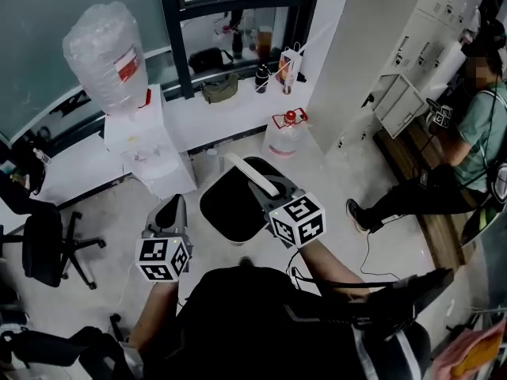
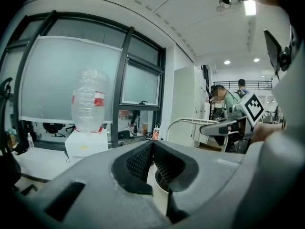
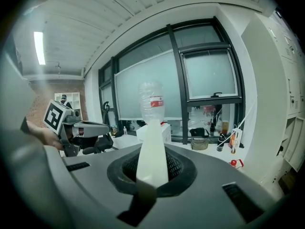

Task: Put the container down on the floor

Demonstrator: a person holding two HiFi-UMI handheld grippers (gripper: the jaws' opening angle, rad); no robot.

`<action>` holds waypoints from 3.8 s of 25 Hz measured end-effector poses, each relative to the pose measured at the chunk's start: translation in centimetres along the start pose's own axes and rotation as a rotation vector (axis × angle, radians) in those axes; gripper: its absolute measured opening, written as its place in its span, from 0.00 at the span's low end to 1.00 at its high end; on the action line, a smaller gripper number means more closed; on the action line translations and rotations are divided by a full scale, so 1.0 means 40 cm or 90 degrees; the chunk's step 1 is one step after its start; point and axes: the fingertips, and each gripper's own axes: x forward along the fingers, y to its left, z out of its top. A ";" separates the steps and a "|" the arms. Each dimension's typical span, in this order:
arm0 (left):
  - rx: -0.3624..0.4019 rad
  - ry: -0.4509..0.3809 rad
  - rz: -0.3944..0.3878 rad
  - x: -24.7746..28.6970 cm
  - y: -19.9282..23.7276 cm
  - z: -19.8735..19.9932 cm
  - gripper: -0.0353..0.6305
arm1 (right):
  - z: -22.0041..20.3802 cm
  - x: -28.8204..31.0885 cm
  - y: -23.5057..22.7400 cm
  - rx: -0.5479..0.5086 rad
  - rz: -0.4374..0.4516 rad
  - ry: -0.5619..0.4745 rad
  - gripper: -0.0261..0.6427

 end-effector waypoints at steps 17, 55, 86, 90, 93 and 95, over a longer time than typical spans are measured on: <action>-0.001 0.036 0.014 0.172 0.019 -0.012 0.07 | -0.012 0.098 -0.171 0.018 0.014 0.012 0.07; -0.018 0.070 -0.178 0.701 0.372 0.037 0.07 | 0.046 0.616 -0.373 0.010 -0.058 0.107 0.07; -0.010 0.198 -0.124 0.964 0.367 -0.101 0.07 | -0.275 0.880 -0.646 -0.024 0.056 0.329 0.07; -0.025 0.223 -0.114 1.004 0.363 -0.144 0.07 | -0.351 0.916 -0.673 -0.044 0.080 0.367 0.07; -0.050 0.233 -0.104 1.048 0.373 -0.176 0.07 | -0.392 0.953 -0.698 -0.047 0.087 0.382 0.07; -0.055 0.239 -0.096 1.068 0.375 -0.197 0.07 | -0.419 0.972 -0.710 -0.043 0.090 0.393 0.07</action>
